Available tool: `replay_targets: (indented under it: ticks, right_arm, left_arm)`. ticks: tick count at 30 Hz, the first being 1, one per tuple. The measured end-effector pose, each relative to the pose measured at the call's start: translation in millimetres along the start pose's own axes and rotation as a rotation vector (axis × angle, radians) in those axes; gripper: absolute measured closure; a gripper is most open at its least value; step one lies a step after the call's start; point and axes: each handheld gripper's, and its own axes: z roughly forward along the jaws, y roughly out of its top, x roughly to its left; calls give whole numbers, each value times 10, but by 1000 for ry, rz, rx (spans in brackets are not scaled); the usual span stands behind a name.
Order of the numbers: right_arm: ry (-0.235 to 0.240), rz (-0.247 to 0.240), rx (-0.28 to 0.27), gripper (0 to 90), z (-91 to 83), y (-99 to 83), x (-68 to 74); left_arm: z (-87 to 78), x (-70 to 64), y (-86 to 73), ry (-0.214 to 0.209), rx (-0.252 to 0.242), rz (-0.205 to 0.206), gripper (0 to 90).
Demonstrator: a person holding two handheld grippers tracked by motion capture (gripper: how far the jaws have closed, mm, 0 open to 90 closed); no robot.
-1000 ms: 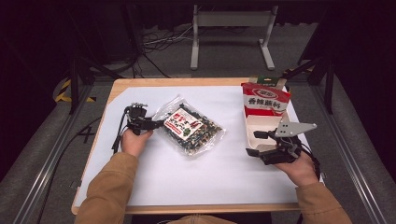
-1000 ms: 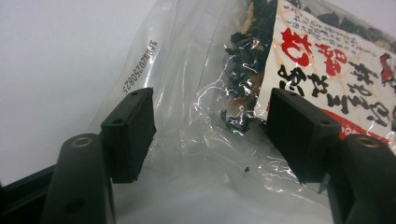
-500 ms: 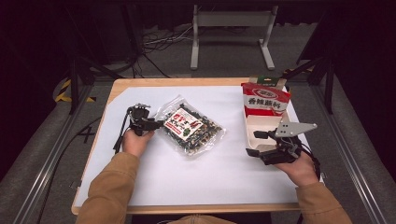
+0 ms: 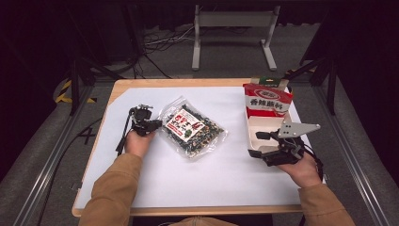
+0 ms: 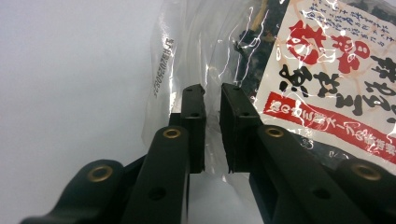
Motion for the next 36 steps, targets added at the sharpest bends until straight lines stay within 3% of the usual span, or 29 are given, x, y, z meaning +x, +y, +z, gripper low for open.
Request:
replay_targets:
  ticks: [8, 14, 20, 24, 27, 36]
  right_arm:
    - [2, 4, -3, 275, -4, -6, -4]
    - [1, 11, -1, 275, 0, -19, -17]
    - [1, 10, -2, 276, 2, -16, -15]
    - [5, 8, -2, 277, 17, -13, -4]
    - [9, -1, 5, 278, 43, -8, 14]
    - [-2, -29, 6, 333, 48, 5, 55]
  left_arm:
    - [-28, 14, 4, -11, -6, -5, 875]
    - [-110, -9, 14, -14, -30, 19, 887]
    - [-297, -79, 43, -21, -99, 59, 889]
    - [-458, -120, 60, -31, -153, 110, 889]
    - [-553, -136, 58, -43, -186, 116, 890]
    - [-885, -306, 79, -26, -277, 207, 891]
